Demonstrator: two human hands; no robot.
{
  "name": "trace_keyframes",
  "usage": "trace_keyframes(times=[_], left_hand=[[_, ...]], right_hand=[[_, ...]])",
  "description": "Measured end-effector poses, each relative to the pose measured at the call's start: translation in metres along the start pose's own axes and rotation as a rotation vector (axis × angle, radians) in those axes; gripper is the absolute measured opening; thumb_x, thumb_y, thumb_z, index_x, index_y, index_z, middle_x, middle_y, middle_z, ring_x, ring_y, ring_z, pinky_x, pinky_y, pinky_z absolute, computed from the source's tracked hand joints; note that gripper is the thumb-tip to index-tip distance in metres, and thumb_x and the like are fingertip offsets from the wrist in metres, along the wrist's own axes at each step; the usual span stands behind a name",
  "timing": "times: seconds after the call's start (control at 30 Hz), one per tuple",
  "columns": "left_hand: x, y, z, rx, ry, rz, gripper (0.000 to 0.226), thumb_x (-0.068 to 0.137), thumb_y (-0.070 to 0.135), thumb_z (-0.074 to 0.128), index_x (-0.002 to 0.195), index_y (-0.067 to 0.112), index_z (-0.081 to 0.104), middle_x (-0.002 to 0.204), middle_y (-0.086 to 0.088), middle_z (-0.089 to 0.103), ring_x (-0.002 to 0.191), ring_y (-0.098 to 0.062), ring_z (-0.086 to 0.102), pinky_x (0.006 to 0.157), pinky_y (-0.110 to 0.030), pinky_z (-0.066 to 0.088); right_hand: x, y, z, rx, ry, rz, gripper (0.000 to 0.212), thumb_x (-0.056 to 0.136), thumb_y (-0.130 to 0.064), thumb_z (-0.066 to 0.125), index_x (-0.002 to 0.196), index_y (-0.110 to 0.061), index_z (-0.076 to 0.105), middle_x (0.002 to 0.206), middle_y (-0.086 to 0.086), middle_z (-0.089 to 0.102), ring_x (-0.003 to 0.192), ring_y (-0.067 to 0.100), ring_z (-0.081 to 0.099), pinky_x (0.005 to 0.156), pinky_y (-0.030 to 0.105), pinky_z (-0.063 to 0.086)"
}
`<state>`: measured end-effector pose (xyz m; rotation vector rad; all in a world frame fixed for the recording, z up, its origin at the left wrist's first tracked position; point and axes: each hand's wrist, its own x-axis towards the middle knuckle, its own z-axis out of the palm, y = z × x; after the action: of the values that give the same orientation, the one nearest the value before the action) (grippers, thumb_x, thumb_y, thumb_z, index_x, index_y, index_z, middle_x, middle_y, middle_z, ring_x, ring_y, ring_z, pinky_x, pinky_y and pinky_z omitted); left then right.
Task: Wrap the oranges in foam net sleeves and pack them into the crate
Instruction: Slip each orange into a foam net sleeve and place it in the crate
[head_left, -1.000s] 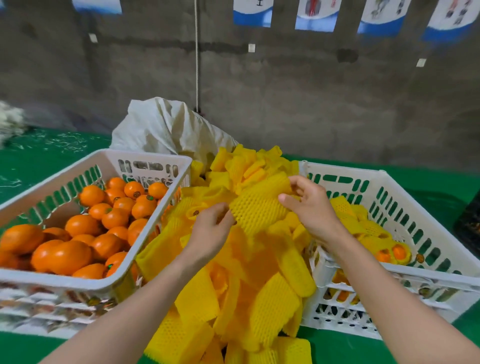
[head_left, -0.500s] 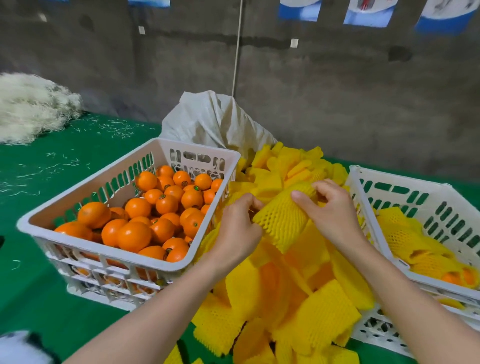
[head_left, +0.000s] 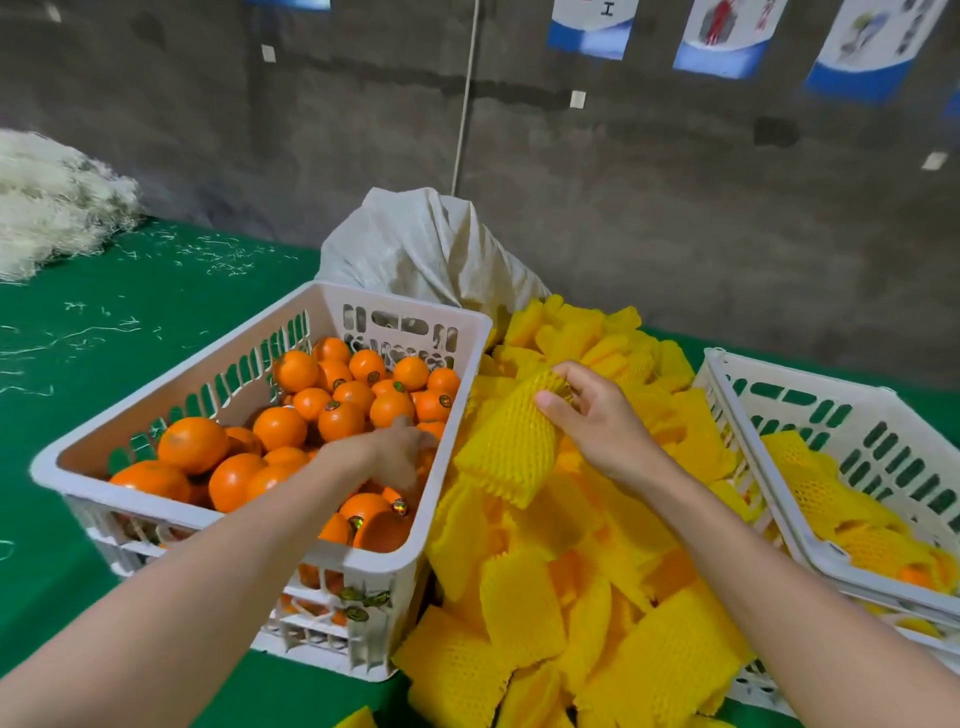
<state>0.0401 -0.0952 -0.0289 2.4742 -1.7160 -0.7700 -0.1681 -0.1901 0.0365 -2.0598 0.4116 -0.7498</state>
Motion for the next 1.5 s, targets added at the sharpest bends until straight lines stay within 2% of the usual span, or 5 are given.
trace_keyframes(times=[0.27,0.4,0.67,1.03,1.5], left_hand=[[0.019,-0.020,0.005,-0.186,0.299,-0.062,0.063,0.080,0.013,0.068,0.137,0.021,0.042,0.121,-0.011,0.056,0.099,-0.028,0.057,0.068,-0.036,0.049],[-0.012,-0.010,-0.024,-1.092,0.720,-0.003,0.047,0.078,0.017,0.072,0.118,0.033,0.056,0.113,0.003,0.053,0.099,-0.022,0.054,0.065,-0.030,0.048],[-0.046,0.084,-0.028,-2.056,0.177,0.268,0.047,0.091,0.026,0.044,0.135,0.008,0.046,0.119,-0.024,0.058,0.100,-0.035,0.059,0.092,-0.048,0.044],[-0.037,0.136,0.003,-1.515,0.534,0.287,0.025,0.087,0.014,0.059,0.112,0.019,0.061,0.101,0.005,0.062,0.078,0.000,0.065,0.058,-0.012,0.050],[-0.044,0.152,0.023,-1.470,0.426,0.306,0.019,0.094,0.020,0.054,0.104,0.033,0.064,0.099,0.004,0.064,0.080,-0.014,0.063,0.066,-0.037,0.051]], right_hand=[[0.003,-0.008,0.009,0.014,-0.023,-0.011,0.022,0.093,-0.005,0.052,0.082,-0.023,0.055,0.072,-0.012,0.058,0.067,-0.004,0.053,0.063,0.015,0.043],[0.000,-0.010,0.008,0.061,-0.053,0.005,0.019,0.093,-0.003,0.052,0.084,-0.020,0.054,0.078,-0.006,0.056,0.069,-0.001,0.054,0.066,0.020,0.045],[-0.021,-0.024,0.019,0.400,-0.242,0.113,0.011,0.088,0.000,0.049,0.089,-0.010,0.053,0.078,-0.001,0.053,0.071,0.004,0.050,0.069,0.020,0.040],[-0.042,-0.017,-0.009,0.272,-0.211,0.209,0.025,0.092,0.008,0.035,0.111,0.014,0.051,0.099,0.019,0.055,0.098,0.025,0.054,0.086,0.033,0.043],[-0.063,0.002,-0.017,0.153,0.301,0.126,0.010,0.094,-0.023,0.052,0.088,-0.030,0.056,0.072,-0.009,0.059,0.069,0.011,0.053,0.065,0.042,0.045]])
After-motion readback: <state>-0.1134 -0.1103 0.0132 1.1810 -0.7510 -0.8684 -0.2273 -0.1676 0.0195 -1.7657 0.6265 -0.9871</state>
